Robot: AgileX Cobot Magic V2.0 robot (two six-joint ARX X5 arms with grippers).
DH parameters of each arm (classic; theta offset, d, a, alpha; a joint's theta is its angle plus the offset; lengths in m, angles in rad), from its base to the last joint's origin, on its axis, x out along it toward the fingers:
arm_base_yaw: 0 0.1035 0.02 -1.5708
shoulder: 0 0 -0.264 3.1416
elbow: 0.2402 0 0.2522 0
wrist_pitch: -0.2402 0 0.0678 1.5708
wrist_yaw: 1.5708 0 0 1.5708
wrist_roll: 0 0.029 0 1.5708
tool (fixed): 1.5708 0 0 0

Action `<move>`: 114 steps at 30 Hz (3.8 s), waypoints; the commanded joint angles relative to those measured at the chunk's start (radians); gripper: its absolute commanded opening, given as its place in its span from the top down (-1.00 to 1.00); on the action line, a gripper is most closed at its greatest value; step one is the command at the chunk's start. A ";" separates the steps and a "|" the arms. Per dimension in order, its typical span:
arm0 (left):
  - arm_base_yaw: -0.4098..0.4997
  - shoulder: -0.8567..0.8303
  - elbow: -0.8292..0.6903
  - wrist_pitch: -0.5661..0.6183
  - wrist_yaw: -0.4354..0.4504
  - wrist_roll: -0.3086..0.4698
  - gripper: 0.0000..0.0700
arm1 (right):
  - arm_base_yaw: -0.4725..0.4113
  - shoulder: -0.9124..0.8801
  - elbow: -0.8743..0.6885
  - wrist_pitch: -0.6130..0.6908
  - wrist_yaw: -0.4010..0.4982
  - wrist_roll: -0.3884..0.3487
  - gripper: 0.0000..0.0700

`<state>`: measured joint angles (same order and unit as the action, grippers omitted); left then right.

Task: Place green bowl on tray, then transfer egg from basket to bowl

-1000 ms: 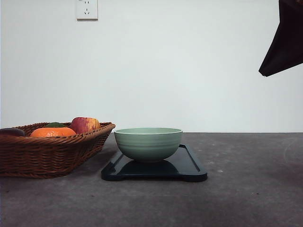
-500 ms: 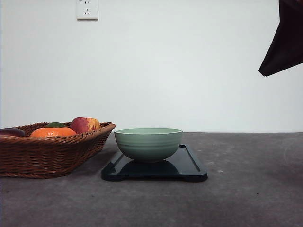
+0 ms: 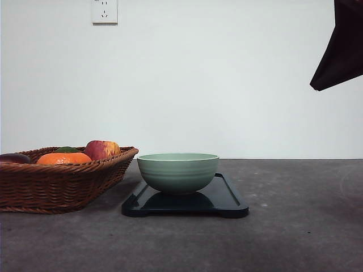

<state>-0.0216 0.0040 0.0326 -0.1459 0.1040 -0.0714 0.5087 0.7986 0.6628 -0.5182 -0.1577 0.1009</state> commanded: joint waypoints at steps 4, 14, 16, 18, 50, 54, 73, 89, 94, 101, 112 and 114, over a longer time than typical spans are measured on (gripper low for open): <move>0.002 -0.001 -0.019 0.011 0.001 0.002 1.00 | 0.005 0.003 0.003 0.010 0.001 -0.008 0.96; 0.002 -0.001 -0.019 0.011 0.001 0.002 1.00 | 0.005 0.003 0.003 0.011 0.002 -0.020 0.96; 0.002 -0.001 -0.019 0.011 0.001 0.002 1.00 | 0.005 0.001 0.003 0.011 0.009 -0.117 0.96; 0.002 -0.001 -0.019 0.011 0.001 0.002 1.00 | 0.001 -0.026 -0.009 0.013 0.023 -0.192 0.96; 0.002 -0.001 -0.019 0.011 0.001 0.002 1.00 | -0.434 -0.795 -0.651 0.450 0.106 -0.202 0.96; 0.002 -0.001 -0.019 0.011 0.001 0.002 1.00 | -0.433 -0.795 -0.651 0.454 0.106 -0.195 0.96; 0.002 -0.001 -0.019 0.011 0.001 0.002 1.00 | -0.433 -0.795 -0.651 0.470 0.106 -0.195 0.96; 0.002 -0.001 -0.019 0.011 0.001 0.002 1.00 | -0.433 -0.795 -0.651 0.470 0.106 -0.195 0.96; 0.002 -0.001 -0.019 0.011 0.001 0.002 1.00 | -0.433 -0.795 -0.651 0.470 0.106 -0.195 0.96; 0.002 -0.001 -0.019 0.011 0.001 0.002 1.00 | -0.433 -0.795 -0.651 0.470 0.106 -0.195 0.96; 0.002 -0.001 -0.019 0.011 0.001 0.002 1.00 | -0.433 -0.795 -0.651 0.470 0.106 -0.195 0.96; 0.002 -0.001 -0.019 0.011 0.001 0.002 1.00 | -0.433 -0.795 -0.651 0.470 0.106 -0.195 0.96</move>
<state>-0.0216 0.0040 0.0326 -0.1459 0.1037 -0.0713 0.0746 0.0032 0.0162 -0.0628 -0.0515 -0.1066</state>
